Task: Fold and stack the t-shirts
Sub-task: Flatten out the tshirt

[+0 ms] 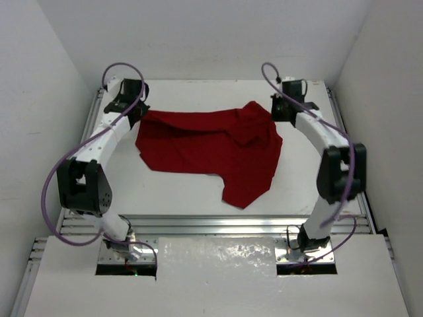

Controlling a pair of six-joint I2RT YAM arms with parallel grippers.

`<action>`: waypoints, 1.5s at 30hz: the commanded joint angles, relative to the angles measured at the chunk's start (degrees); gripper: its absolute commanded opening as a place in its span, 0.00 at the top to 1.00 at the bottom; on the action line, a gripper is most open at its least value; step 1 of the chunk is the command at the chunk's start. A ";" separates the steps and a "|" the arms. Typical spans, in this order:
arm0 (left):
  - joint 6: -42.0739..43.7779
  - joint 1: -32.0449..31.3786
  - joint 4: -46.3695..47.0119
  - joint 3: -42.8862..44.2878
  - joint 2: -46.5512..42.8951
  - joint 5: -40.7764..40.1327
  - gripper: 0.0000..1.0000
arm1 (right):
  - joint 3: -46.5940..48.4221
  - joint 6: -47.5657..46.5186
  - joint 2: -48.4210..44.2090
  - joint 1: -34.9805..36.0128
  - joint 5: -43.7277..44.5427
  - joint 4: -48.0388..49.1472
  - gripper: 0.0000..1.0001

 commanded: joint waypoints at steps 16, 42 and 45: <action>18.41 -3.40 -5.19 38.42 -30.67 22.74 1.00 | 45.49 5.25 -40.63 1.52 6.24 -37.03 1.00; 5.50 -3.31 -5.74 23.54 -29.53 22.49 1.00 | 45.68 -26.01 -33.53 29.38 41.31 -11.41 1.00; 4.44 -3.31 -3.18 18.98 -24.88 19.68 1.00 | 44.93 -29.91 -24.90 25.81 41.85 -5.61 1.00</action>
